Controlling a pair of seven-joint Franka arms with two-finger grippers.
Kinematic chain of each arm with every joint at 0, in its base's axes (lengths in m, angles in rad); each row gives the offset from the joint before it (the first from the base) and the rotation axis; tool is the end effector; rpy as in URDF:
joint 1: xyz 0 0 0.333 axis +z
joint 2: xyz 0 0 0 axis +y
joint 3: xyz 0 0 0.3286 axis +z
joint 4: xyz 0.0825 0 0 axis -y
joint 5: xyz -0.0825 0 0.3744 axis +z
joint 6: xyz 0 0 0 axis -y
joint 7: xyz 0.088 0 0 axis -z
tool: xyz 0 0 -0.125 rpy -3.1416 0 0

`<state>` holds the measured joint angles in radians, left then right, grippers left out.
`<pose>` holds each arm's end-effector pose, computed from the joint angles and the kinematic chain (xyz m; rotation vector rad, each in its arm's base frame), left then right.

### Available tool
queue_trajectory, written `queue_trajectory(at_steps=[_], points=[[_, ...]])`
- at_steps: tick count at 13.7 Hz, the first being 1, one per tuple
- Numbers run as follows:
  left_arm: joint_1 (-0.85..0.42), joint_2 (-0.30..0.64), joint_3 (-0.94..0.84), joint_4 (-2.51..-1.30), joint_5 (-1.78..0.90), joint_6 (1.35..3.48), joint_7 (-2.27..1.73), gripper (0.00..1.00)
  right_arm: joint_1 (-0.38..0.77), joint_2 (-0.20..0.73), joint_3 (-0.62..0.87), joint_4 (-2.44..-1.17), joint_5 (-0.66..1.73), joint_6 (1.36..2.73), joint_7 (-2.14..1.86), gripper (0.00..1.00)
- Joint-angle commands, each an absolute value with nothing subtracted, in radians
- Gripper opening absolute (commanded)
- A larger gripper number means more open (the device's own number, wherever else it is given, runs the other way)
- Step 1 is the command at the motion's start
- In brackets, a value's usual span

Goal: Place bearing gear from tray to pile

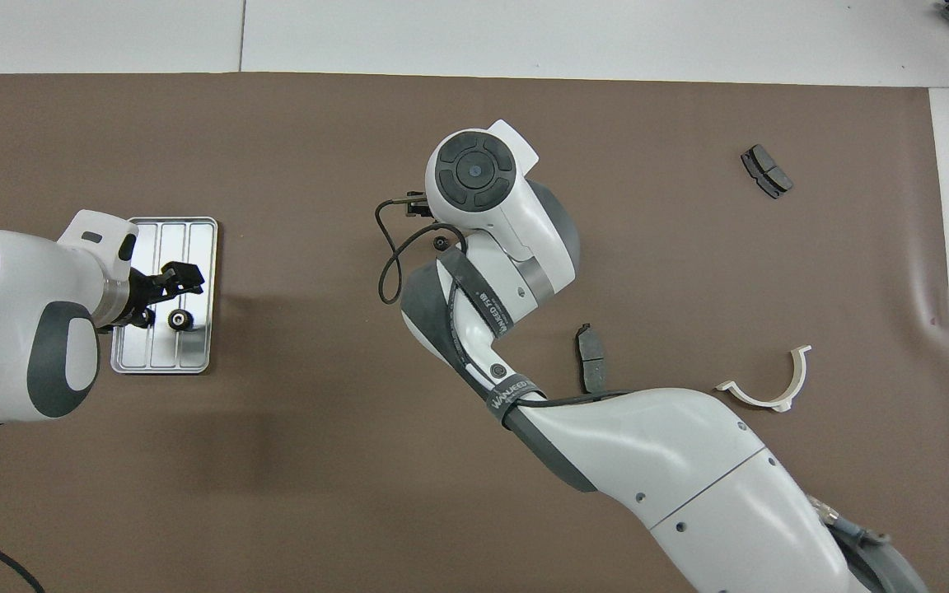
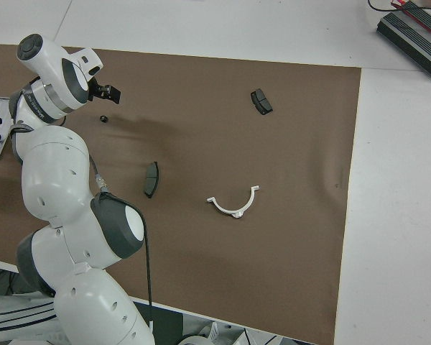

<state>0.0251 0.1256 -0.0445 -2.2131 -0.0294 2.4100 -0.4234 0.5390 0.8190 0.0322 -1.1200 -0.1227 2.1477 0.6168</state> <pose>0.5462 -0.0110 0.3296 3.0291 0.6547 0.0991 0.6705 0.4130 0.3357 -3.0779 0.0032 -0.3428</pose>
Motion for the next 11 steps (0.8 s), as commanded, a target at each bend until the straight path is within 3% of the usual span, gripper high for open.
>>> queue_trajectory(at_steps=[1, 3, 5, 8, 11], points=[[0.041, 0.117, -0.054, -2.247, -0.025, 2.439, -0.428, 0.89, 0.555, 0.888, 0.035, -1.094, -0.146, 2.207, 0.663, 1.0], [0.04, 0.117, -0.054, -2.252, -0.025, 2.439, -0.443, 0.74, 0.578, 0.891, 0.035, -1.107, -0.162, 2.206, 0.661, 1.0], [0.041, 0.118, -0.054, -2.269, -0.025, 2.457, -0.442, 0.68, 0.575, 0.888, 0.035, -1.112, -0.161, 2.204, 0.661, 1.0], [0.04, 0.133, -0.054, -2.276, -0.025, 2.493, -0.442, 0.68, 0.577, 0.876, 0.035, -1.129, -0.163, 2.168, 0.657, 0.99], [0.04, 0.137, -0.054, -2.276, -0.025, 2.494, -0.442, 0.59, 0.572, 0.874, 0.037, -1.143, -0.161, 2.164, 0.655, 0.81]])
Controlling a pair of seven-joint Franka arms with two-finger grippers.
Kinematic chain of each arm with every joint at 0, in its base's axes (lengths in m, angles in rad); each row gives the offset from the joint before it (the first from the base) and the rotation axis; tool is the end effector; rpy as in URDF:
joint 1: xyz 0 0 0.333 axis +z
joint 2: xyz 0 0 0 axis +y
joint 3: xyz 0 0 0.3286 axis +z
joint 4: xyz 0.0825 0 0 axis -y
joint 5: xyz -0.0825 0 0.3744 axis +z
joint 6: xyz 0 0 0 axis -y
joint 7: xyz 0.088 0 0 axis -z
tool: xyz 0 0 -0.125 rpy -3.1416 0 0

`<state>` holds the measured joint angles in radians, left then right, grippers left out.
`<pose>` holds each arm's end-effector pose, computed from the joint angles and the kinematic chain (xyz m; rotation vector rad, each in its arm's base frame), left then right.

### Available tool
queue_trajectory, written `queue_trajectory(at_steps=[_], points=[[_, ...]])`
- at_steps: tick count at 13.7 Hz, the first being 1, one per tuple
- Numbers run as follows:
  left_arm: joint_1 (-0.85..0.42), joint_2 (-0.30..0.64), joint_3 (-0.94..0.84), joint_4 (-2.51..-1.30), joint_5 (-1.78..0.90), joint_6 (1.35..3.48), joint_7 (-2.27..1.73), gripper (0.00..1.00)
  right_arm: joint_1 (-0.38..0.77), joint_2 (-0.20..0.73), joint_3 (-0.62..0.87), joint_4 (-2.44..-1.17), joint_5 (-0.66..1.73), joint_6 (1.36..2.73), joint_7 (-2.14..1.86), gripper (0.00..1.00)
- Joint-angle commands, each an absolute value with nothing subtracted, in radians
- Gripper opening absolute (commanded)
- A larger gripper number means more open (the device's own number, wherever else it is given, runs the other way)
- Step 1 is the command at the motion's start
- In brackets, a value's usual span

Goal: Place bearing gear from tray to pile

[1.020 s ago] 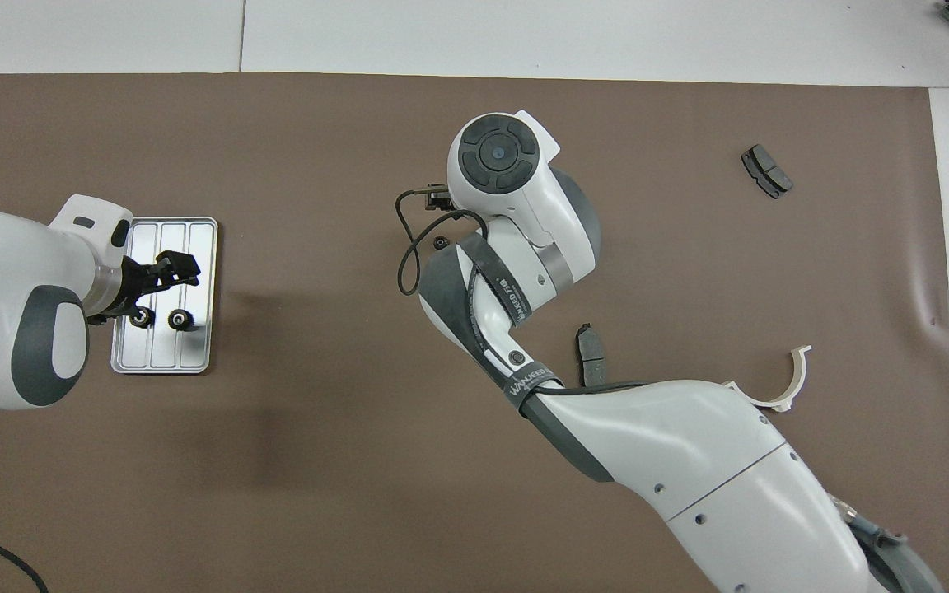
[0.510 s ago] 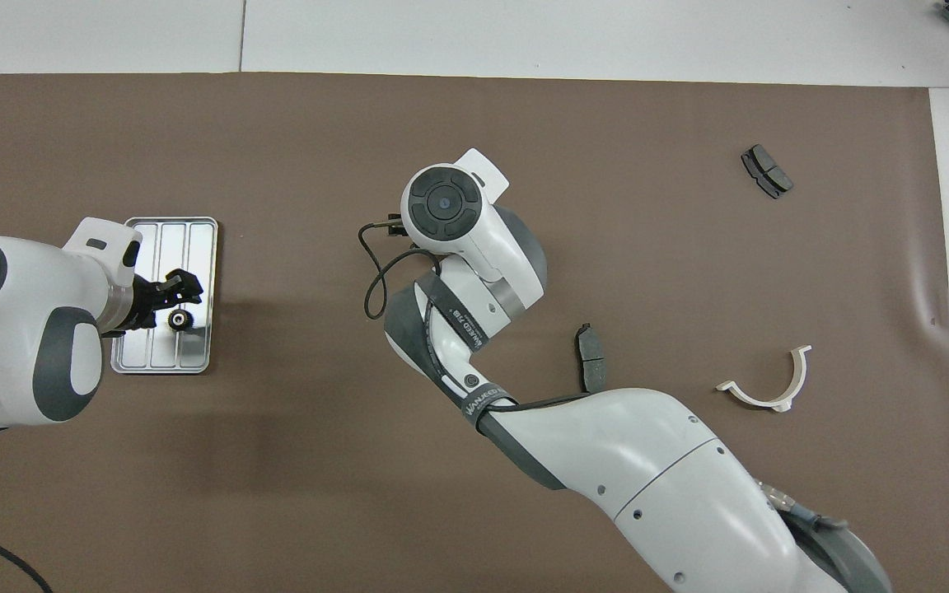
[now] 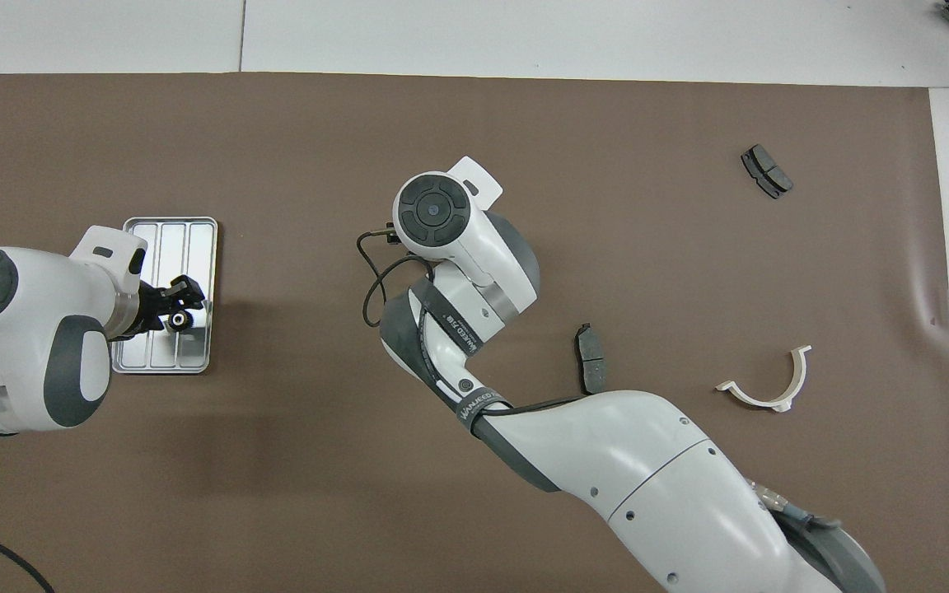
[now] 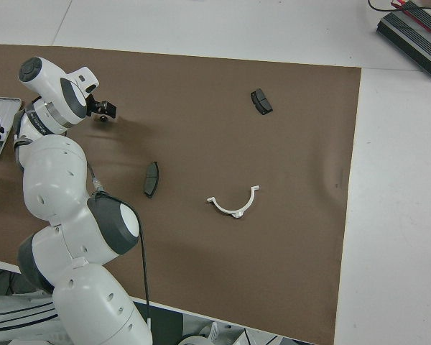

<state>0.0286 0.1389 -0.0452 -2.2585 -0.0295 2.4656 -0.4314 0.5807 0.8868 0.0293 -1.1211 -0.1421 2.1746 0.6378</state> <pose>0.5377 -0.0091 0.3088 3.0262 0.6733 0.0945 0.6549 0.4395 0.2848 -3.1115 -0.0474 -0.3040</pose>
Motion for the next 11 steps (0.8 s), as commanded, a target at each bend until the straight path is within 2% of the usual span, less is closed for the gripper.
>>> queue_trajectory(at_steps=[1, 2, 3, 7, 8, 10, 11], points=[[0.04, 0.137, -0.054, -2.276, -0.025, 2.496, -0.442, 0.5, 0.575, 0.873, 0.037, -1.147, -0.158, 2.164, 0.655, 0.73], [0.04, 0.138, -0.054, -2.276, -0.025, 2.505, -0.439, 0.42, 0.575, 0.87, 0.037, -1.15, -0.153, 2.16, 0.655, 0.61], [0.041, 0.138, -0.054, -2.276, -0.025, 2.511, -0.436, 0.41, 0.575, 0.868, 0.037, -1.152, -0.152, 2.151, 0.655, 0.54], [0.041, 0.138, -0.054, -2.276, -0.025, 2.513, -0.431, 0.41, 0.574, 0.867, 0.038, -1.15, -0.146, 2.149, 0.655, 0.46], [0.041, 0.138, -0.054, -2.276, -0.025, 2.514, -0.431, 0.31, 0.575, 0.867, 0.038, -1.15, -0.144, 2.149, 0.655, 0.43], [0.04, 0.14, -0.054, -2.276, -0.025, 2.517, -0.431, 0.0, 0.571, 0.865, 0.049, -1.15, -0.138, 2.149, 0.655, 0.34], [0.041, 0.14, -0.054, -2.275, -0.025, 2.517, -0.423, 0.0, 0.569, 0.865, 0.051, -1.15, -0.132, 2.149, 0.655, 0.28]])
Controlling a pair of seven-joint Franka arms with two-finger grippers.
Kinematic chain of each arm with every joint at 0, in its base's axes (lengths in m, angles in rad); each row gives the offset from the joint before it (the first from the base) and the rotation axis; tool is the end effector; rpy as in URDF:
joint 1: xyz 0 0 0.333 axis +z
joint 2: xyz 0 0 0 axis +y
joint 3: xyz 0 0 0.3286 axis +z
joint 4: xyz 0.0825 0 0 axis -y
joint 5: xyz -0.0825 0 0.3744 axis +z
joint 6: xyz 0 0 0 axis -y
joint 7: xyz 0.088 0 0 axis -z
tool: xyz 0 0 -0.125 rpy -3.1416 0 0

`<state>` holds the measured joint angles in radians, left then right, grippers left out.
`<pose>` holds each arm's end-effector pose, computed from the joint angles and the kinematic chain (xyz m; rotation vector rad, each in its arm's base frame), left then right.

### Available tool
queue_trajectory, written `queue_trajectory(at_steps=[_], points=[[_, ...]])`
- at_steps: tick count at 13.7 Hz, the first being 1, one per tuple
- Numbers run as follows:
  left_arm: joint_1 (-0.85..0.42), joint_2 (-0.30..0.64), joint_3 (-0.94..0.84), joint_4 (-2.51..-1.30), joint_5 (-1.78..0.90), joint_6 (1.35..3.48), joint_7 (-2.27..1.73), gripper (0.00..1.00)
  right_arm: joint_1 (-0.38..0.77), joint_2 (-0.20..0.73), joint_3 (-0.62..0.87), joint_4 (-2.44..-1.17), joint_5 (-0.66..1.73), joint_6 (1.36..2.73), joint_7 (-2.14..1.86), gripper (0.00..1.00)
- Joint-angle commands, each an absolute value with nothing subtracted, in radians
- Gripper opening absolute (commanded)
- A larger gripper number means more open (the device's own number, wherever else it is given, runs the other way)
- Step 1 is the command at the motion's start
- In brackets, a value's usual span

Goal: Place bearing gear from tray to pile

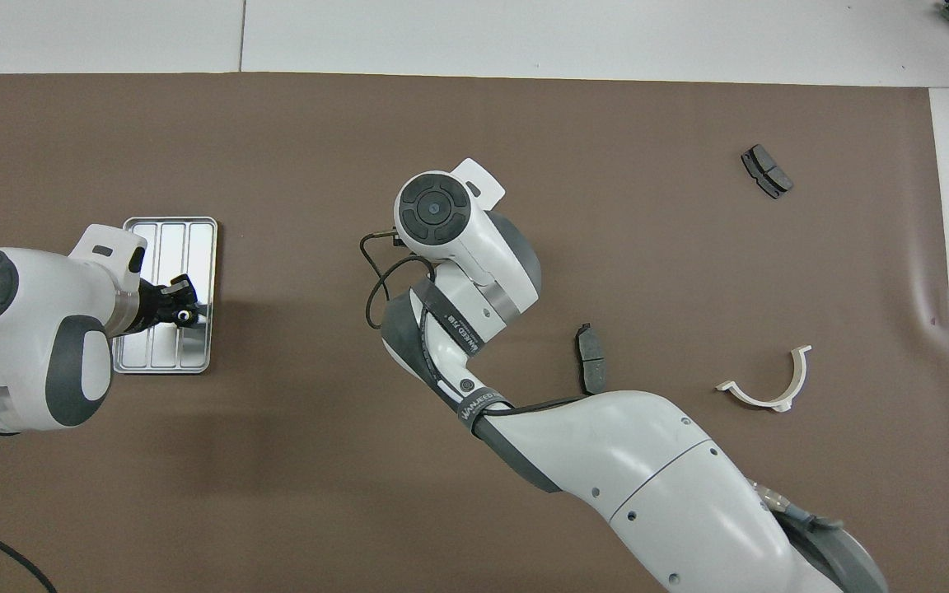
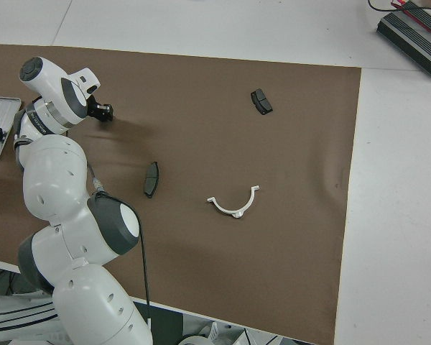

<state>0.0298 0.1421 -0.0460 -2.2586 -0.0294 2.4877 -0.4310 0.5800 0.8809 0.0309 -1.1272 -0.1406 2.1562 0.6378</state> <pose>0.5402 -0.0088 0.3092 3.0211 0.6726 0.1228 0.6524 0.4380 0.2845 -3.1230 -0.0455 -0.2797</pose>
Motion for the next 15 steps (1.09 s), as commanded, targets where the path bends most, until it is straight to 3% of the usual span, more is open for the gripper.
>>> queue_trajectory(at_steps=[1, 6, 13, 15], points=[[0.041, 0.14, -0.054, -2.267, -0.025, 2.505, -0.416, 0.0, 0.569, 0.865, 0.051, -1.15, -0.132, 2.149, 0.655, 0.25], [0.038, 0.126, -0.054, -2.159, 0.009, 2.345, -0.371, 0.0, 0.56, 0.864, 0.051, -1.141, -0.136, 2.117, 0.65, 0.0], [-0.028, 0.126, -0.071, -2.011, 0.011, 2.235, -0.314, 0.0, 0.315, 0.787, 0.095, -1.138, -0.132, 1.982, 0.309, 0.0], [-0.127, 0.127, -0.077, -2.006, 0.006, 2.252, -0.371, 0.0, 0.238, 0.772, 0.095, -1.146, -0.132, 1.948, 0.183, 0.0]])
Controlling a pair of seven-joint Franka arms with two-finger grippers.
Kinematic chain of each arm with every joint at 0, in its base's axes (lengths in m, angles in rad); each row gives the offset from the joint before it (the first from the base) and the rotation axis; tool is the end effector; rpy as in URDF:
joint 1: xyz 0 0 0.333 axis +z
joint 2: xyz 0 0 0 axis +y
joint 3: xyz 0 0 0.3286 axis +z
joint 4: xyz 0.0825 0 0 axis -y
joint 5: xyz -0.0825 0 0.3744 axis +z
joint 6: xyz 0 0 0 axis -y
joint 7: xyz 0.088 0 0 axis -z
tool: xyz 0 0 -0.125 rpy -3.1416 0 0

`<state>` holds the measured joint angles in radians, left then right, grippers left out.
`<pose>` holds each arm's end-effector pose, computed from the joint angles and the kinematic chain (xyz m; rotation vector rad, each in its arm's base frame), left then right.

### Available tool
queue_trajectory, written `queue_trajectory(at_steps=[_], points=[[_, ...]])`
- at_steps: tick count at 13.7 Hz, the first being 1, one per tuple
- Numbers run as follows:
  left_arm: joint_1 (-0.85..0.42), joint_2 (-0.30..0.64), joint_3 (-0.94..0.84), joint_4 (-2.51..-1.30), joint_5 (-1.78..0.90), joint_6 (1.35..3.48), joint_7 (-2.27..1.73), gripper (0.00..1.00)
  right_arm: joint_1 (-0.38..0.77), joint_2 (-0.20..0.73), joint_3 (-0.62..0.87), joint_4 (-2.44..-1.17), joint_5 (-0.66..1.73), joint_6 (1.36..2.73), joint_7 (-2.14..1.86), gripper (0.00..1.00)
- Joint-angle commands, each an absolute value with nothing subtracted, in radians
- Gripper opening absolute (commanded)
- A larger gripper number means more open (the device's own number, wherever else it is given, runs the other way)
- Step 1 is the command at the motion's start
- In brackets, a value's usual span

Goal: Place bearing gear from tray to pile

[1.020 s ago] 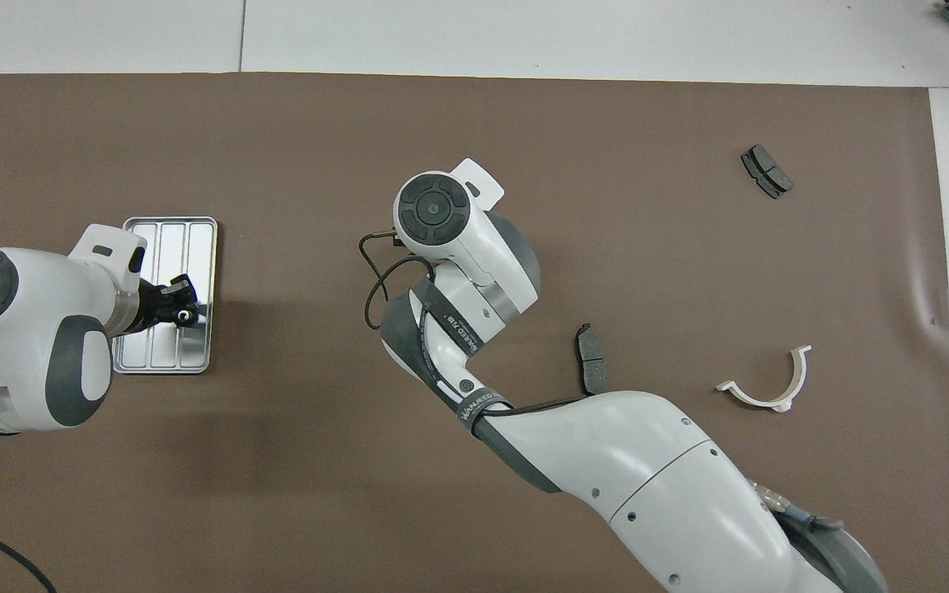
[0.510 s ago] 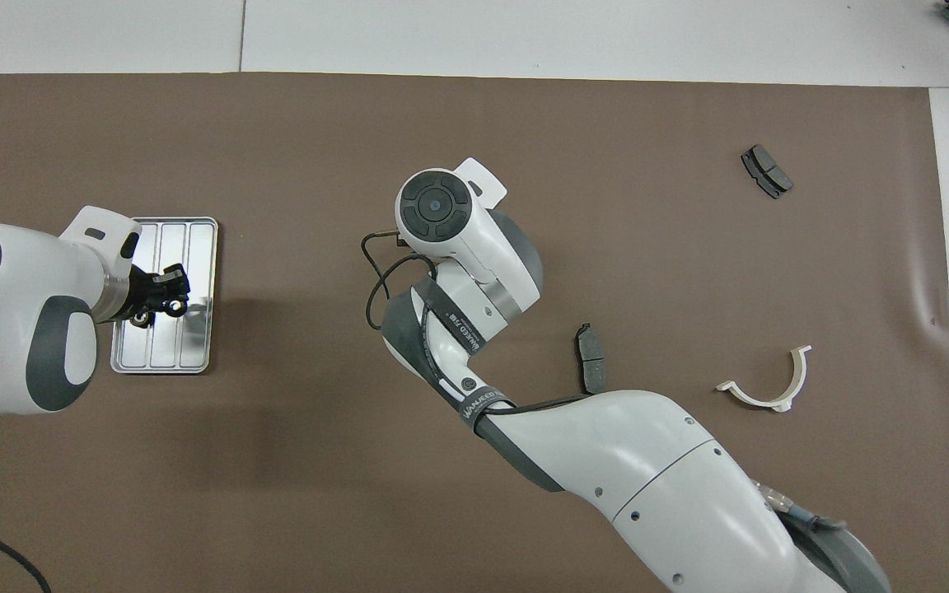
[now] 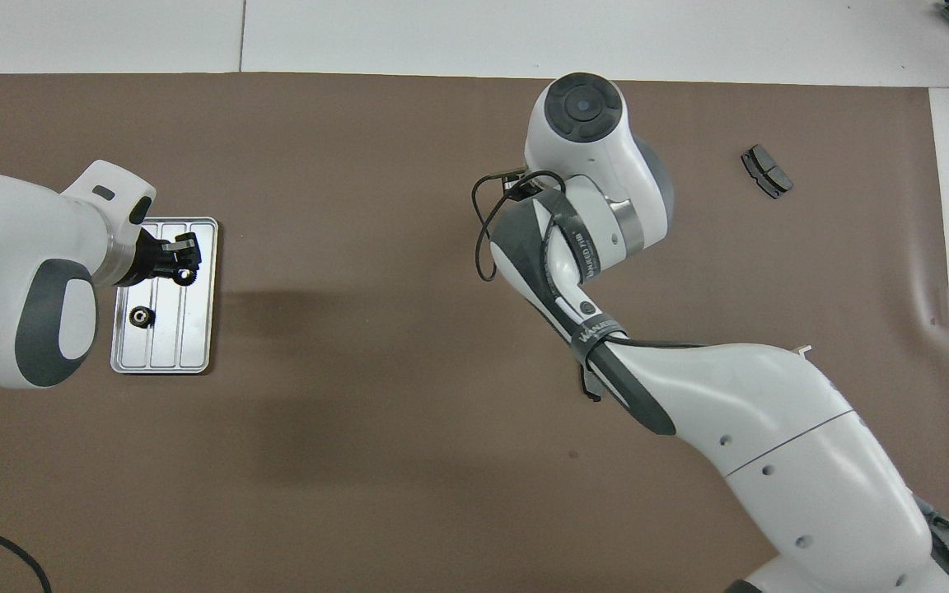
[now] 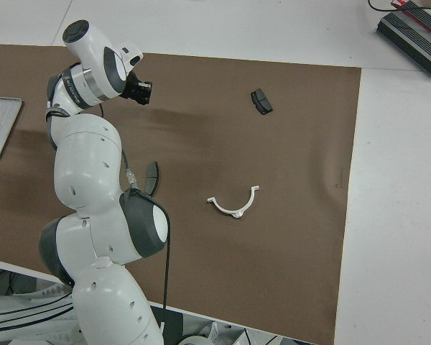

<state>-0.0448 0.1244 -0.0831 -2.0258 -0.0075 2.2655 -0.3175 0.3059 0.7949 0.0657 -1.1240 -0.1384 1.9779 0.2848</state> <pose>0.5782 -0.0736 0.3991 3.0808 0.3018 0.1693 0.7247 0.2542 0.3355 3.0751 0.1797 0.1290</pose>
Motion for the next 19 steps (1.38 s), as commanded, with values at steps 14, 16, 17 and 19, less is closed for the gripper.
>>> queue_trajectory(at_steps=[14, 16, 17, 19], points=[[-0.561, 0.603, -0.075, -1.658, -0.006, 2.664, -0.89, 0.25, -0.078, 0.655, 0.121, -1.393, -0.098, 2.034, -0.146, 0.6], [-0.564, 0.6, -0.068, -1.646, 0.002, 2.614, -0.893, 1.0, -0.077, 0.649, 0.121, -1.391, -0.098, 2.037, -0.143, 0.87], [-0.563, 0.592, -0.06, -1.617, 0.005, 2.536, -0.891, 1.0, -0.077, 0.649, 0.12, -1.388, -0.1, 2.037, -0.14, 0.93], [-0.549, 0.559, -0.058, -1.537, 0.017, 2.327, -0.891, 1.0, -0.057, 0.647, 0.121, -1.381, -0.101, 2.039, -0.124, 0.92]])
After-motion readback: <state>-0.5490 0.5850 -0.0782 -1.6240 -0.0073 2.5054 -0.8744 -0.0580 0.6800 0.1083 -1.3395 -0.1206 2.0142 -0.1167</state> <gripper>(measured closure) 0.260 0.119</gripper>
